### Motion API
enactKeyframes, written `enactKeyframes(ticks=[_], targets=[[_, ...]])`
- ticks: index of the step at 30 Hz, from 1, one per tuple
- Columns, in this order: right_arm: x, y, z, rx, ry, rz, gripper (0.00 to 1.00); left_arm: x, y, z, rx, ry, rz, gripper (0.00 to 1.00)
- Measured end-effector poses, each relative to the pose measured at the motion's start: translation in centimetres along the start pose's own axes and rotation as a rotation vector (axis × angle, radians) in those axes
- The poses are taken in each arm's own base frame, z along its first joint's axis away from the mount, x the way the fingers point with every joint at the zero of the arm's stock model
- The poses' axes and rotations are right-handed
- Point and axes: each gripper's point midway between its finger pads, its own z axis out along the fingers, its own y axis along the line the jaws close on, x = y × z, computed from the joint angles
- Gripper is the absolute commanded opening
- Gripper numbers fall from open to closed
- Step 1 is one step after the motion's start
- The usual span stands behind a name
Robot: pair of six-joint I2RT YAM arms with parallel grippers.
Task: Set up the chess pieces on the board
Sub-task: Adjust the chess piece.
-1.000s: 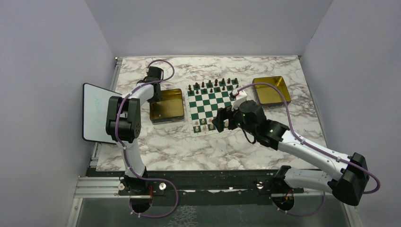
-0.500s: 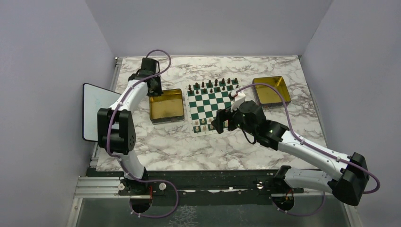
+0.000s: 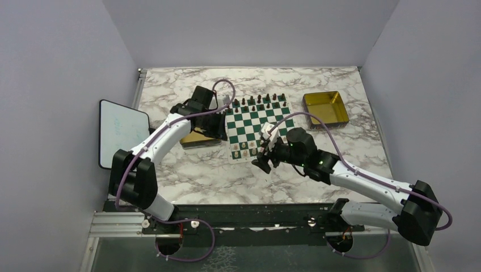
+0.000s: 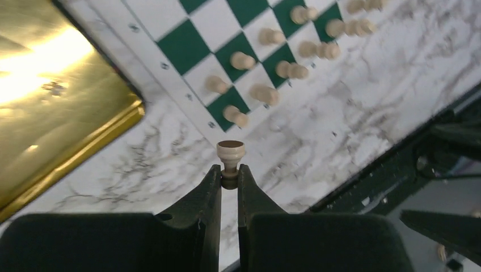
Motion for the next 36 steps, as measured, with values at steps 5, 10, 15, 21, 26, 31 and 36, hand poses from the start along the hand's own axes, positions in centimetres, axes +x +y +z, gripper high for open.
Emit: enactKeyframes(ticks=[5,10,15,21,26,31,36], targets=[[0.8,1.3,0.4,-0.119,-0.037,-0.204,0.66,3.9,-5.3,-0.3,0.167,0.078,0.081,0.0],[1.4,2.4,0.7,-0.204,-0.097,-0.388,0.69,6.5,-8.3,-2.0,0.295,0.099,0.108,0.0],[0.8,2.4,1.5,-0.218,-0.151,-0.508,0.71,7.6,-9.9,-3.4,0.38,0.099,0.111,0.0],[0.3,2.4,2.6,-0.223,-0.186,-0.619,0.64,8.2,-10.7,-3.9,0.432,0.109,0.096,0.0],[0.3,3.0,3.6,-0.254,-0.185,-0.685,0.59,8.8,-11.2,-3.8,0.455,0.13,0.079,0.0],[-0.5,3.5,4.0,-0.267,-0.21,-0.745,0.53,8.7,-11.4,-3.9,0.464,0.128,0.07,0.0],[-0.8,4.0,4.0,-0.281,-0.228,-0.791,0.45,8.7,-11.5,-3.8,0.466,0.126,0.059,0.0]])
